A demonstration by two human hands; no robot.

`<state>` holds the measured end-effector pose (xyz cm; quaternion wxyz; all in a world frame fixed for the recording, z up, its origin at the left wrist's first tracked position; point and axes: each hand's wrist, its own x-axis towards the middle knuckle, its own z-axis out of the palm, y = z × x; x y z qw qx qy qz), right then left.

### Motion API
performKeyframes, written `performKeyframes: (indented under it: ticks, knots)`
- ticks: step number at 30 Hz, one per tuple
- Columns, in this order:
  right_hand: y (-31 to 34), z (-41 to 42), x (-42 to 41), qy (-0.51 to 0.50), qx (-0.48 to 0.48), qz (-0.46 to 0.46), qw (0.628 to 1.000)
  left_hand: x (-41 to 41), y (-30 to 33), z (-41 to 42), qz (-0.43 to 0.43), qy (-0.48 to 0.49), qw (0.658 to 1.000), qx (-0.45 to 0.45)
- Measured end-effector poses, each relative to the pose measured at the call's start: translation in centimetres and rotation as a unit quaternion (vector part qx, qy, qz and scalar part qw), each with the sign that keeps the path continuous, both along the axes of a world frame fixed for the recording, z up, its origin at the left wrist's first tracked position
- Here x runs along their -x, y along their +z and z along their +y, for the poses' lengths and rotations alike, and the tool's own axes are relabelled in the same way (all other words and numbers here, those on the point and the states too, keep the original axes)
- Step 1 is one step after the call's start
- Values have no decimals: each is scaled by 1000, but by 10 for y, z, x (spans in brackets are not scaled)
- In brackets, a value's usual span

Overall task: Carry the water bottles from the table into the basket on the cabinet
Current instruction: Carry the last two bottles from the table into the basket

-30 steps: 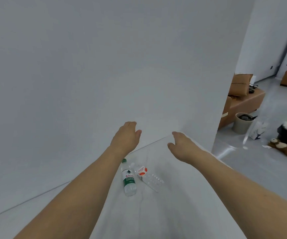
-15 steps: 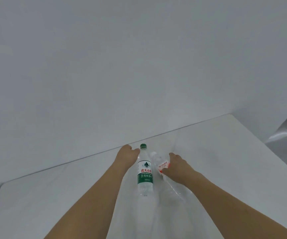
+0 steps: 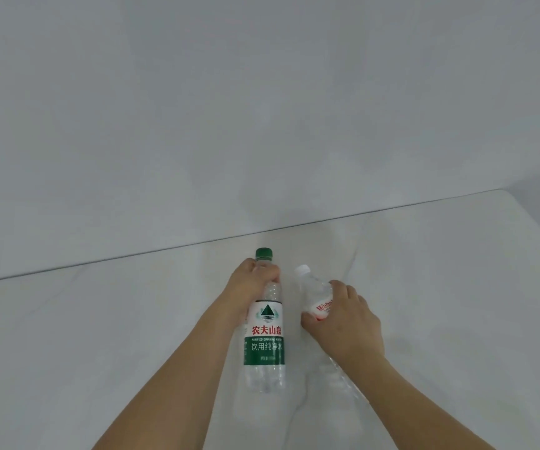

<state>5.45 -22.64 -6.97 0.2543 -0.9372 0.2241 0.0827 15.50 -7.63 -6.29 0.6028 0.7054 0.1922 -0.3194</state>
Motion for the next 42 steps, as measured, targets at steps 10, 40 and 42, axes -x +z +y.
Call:
performKeyframes:
  ticks: [10, 40, 42]
  knots:
    - [45, -3, 10, 9, -198, 50, 979, 86, 64, 50, -67, 135, 988, 36]
    - [420, 532, 389, 523, -439, -109, 722, 654, 426, 482, -387, 596, 651, -267]
    - [428, 561, 422, 538, -452, -99, 704, 692, 433, 506, -386, 612, 626, -290]
